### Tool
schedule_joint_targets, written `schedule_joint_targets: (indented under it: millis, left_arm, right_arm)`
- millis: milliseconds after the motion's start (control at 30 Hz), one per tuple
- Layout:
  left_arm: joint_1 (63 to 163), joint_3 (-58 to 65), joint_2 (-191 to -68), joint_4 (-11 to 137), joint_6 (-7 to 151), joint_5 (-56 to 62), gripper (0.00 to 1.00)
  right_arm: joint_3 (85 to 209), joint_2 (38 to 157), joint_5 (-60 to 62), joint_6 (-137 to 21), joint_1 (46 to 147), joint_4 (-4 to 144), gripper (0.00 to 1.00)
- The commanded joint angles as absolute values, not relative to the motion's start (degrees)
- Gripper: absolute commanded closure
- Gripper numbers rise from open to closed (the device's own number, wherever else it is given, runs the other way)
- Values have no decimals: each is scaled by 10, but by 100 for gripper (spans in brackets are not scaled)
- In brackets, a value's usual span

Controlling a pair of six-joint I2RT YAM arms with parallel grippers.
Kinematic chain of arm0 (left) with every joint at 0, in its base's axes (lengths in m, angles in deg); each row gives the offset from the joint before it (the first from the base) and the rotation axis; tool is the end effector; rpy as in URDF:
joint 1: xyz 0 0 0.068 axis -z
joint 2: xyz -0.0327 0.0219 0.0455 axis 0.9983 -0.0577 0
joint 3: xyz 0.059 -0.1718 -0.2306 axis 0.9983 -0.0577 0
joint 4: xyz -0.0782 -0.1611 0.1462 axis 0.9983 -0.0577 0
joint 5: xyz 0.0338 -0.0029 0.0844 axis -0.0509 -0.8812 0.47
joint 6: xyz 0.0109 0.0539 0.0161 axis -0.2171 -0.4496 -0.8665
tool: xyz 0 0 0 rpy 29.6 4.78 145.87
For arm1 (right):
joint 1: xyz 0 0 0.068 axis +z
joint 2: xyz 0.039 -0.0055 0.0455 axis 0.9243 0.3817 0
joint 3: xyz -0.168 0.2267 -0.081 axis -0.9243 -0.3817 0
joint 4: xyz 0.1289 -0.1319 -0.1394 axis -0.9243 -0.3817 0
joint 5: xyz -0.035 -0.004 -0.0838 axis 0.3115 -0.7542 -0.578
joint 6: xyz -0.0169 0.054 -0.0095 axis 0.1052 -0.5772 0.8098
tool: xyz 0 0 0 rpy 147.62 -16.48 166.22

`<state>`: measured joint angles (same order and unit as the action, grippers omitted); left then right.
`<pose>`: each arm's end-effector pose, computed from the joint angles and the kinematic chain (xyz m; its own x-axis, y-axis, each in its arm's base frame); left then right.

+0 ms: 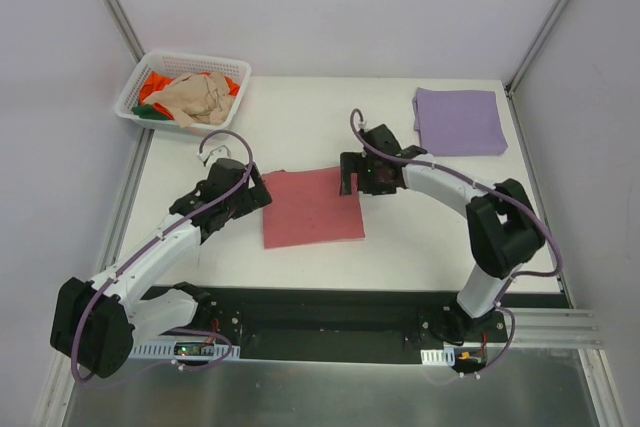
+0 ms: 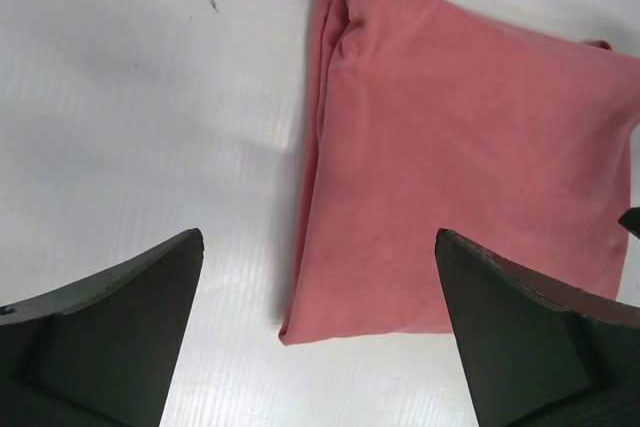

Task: Fold and stack the t-shirts
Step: Put the neatly folded tshirt into the corner of the board with the right arm

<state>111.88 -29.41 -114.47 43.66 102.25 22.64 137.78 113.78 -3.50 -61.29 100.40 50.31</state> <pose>0.1743 -0.0730 0.2710 -0.6005 -0.4359 -0.6704 -0.1673 0.8883 -0.4277 0.2854 0.1873 0.2499 -0.7433 -0.2720 -0.6112 -0.4511 0.8784 0.1577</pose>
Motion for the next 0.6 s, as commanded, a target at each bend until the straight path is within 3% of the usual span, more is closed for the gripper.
schedule_joint_targets:
  millis: [0, 367, 567]
  left_arm:
    - [1124, -303, -1125, 433, 1029, 247, 1]
    - [1123, -300, -1140, 429, 1024, 257, 1]
    - [1123, -303, -1134, 428, 1031, 253, 1]
  right_arm:
    - [1443, 1182, -95, -632, 1034, 463, 1]
    - [1468, 1277, -115, -644, 1075, 450, 20]
    - [1485, 1328, -158, -668, 1098, 419, 41]
